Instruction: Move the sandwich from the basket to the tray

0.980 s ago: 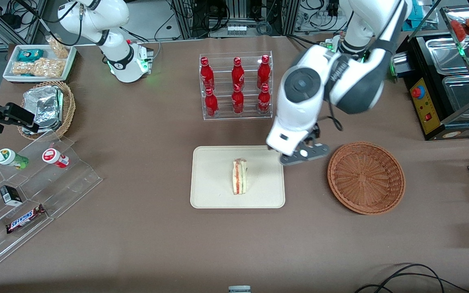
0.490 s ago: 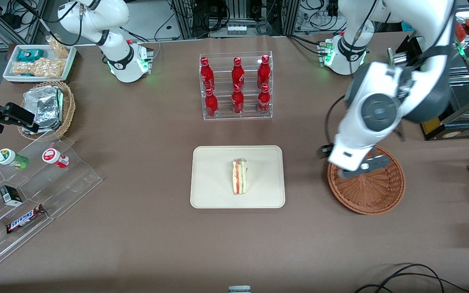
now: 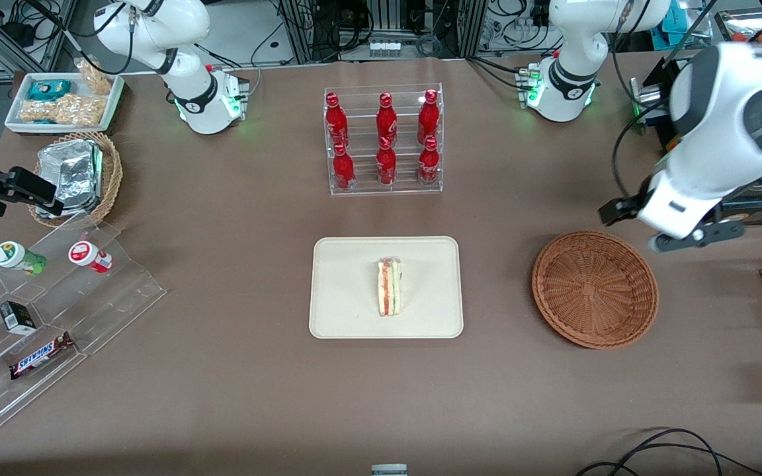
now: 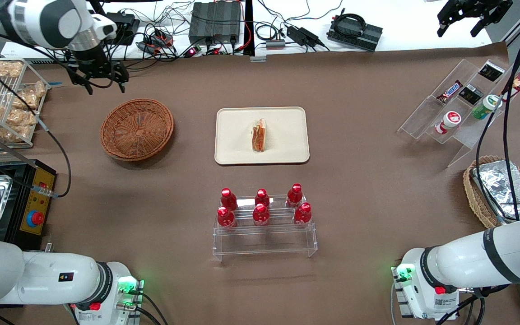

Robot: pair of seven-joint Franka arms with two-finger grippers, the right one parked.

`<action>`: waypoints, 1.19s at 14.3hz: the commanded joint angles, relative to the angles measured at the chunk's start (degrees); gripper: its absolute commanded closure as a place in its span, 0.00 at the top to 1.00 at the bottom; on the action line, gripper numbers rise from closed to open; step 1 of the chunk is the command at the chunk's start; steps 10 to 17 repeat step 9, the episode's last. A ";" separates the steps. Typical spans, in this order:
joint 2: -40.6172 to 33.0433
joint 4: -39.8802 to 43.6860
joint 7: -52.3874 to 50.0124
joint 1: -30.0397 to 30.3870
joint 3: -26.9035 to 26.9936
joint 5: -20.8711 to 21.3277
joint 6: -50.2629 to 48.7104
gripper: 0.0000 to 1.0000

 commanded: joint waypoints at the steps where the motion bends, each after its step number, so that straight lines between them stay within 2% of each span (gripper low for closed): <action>1: -4.58 -2.12 7.75 2.99 -1.43 -0.84 -0.89 1.00; 4: -5.30 -0.29 14.35 3.44 -1.17 -0.31 -0.80 1.00; 8: -2.57 4.11 14.55 3.44 0.15 -0.31 -0.10 1.00; 17: -2.48 4.46 14.46 3.53 0.24 -0.66 -0.10 1.00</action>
